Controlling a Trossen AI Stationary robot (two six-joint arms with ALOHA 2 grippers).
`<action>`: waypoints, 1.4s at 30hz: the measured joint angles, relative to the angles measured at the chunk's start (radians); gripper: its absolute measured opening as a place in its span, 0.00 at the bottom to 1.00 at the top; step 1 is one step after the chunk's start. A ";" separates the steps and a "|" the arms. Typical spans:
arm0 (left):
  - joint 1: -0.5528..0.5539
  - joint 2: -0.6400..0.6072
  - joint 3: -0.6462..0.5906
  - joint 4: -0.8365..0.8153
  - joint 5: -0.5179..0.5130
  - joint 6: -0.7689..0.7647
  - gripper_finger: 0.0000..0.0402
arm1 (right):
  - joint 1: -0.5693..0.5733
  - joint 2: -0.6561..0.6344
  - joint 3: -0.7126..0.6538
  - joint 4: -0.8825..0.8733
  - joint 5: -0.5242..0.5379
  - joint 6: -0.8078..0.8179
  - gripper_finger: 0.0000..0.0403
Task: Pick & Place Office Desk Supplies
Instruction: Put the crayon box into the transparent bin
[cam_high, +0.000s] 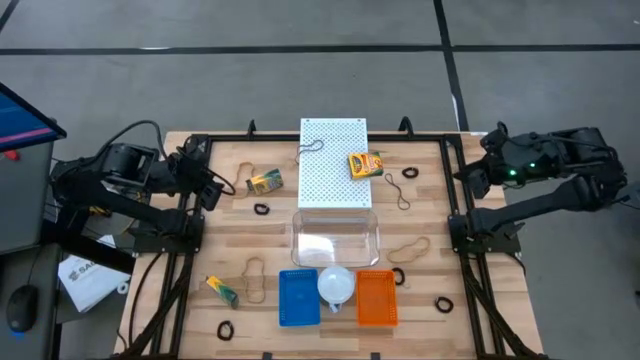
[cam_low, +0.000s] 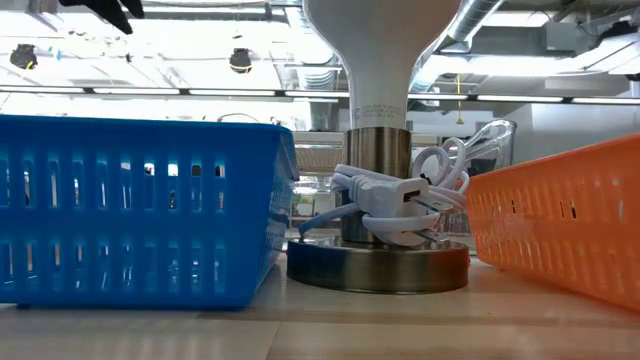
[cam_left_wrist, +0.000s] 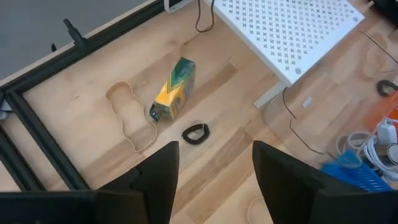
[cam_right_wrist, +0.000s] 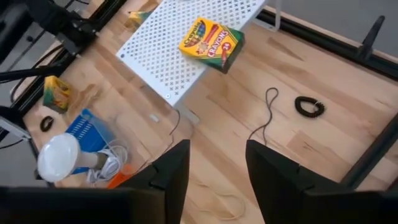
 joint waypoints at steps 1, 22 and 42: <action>0.000 0.000 0.000 0.001 0.000 0.000 0.49 | 0.002 0.002 -0.008 0.006 0.000 0.000 0.39; 0.000 0.000 0.000 0.135 -0.091 0.002 0.50 | -0.151 -0.345 -0.792 0.796 0.026 0.294 0.67; 0.000 0.004 0.000 0.253 -0.093 0.037 0.50 | -0.317 -0.524 -1.462 1.637 0.038 0.486 0.68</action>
